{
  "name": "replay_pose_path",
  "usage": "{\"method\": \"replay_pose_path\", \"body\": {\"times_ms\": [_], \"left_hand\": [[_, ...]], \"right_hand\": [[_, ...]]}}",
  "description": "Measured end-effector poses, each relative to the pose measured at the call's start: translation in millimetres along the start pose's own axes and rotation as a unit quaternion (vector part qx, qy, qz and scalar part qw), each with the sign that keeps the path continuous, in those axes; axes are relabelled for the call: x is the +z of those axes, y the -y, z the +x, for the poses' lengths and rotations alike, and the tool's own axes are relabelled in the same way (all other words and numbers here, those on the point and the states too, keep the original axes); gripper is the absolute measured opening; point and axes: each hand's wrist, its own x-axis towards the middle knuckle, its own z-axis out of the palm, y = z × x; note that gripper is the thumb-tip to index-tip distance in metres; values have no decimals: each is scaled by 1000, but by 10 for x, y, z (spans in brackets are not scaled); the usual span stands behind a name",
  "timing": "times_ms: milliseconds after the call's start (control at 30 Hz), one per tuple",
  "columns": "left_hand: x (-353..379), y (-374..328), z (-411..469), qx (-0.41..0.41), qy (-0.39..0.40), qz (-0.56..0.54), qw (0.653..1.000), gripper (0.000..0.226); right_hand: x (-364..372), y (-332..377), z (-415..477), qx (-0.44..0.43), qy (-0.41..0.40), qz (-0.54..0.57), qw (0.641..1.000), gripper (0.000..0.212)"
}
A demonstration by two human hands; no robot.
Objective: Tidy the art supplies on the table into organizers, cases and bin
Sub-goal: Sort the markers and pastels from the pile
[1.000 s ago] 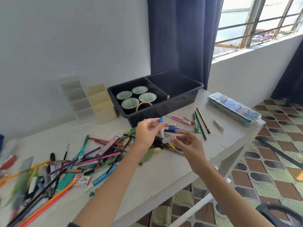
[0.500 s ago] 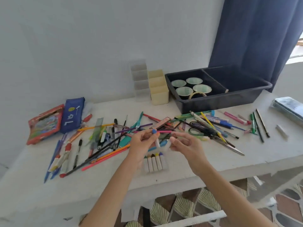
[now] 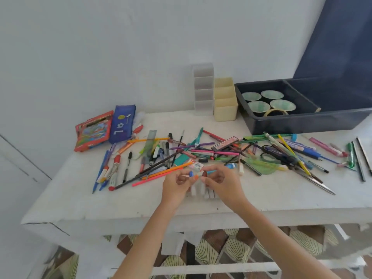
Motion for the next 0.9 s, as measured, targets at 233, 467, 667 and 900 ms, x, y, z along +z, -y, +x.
{"method": "replay_pose_path", "body": {"times_ms": [233,467,667,900], "left_hand": [[46,59,-10,-20,-1,16,1000,15],[67,76,-24,-44,-11,-33,998,14],[67,109,-7,-58,-8,-54,997,16],[41,28,5,-55,-10,-46,997,22]], "right_hand": [[49,9,7,-39,16,-128,991,24],[65,-29,78,-89,75,-334,935,34],[58,1,62,-119,90,-415,898,32],[65,8,61,-137,53,-330,932,27]]}}
